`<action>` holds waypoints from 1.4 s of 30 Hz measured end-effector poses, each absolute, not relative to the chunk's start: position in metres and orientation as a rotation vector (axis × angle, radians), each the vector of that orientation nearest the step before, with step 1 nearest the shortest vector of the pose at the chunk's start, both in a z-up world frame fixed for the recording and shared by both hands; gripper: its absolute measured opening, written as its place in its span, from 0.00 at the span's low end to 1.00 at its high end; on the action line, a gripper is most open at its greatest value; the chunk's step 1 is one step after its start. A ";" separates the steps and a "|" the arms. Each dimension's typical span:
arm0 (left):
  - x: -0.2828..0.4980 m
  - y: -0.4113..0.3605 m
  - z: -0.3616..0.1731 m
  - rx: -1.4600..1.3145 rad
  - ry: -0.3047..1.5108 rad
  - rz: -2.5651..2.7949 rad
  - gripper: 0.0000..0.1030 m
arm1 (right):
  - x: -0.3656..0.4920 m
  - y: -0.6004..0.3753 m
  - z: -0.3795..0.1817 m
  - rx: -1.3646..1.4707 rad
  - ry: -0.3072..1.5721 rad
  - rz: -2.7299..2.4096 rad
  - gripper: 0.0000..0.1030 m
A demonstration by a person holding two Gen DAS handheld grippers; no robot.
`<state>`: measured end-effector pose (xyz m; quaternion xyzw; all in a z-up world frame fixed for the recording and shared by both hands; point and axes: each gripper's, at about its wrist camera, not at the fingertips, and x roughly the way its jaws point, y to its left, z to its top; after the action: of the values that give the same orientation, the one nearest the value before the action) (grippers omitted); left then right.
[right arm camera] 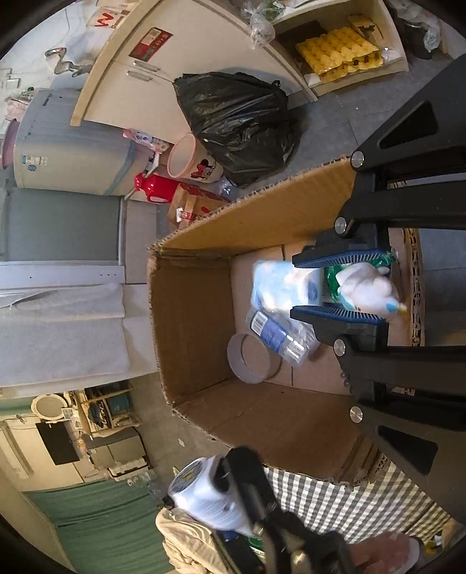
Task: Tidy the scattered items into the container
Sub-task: 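Open the right gripper to drop the tissue pack while the left drops the bottle into the box, then withdraw both open grippers from the box back over the table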
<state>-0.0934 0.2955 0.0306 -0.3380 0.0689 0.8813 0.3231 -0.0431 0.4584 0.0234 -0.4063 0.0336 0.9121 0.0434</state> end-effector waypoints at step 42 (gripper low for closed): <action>-0.121 0.256 0.040 -0.958 0.113 2.372 0.80 | -0.035 0.419 0.092 -0.772 0.226 2.934 0.82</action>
<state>-0.1208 0.2555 0.0400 -0.3585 0.0423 0.8875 0.2865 -0.0354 0.4187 0.0915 -0.2536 0.0743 0.9632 0.0496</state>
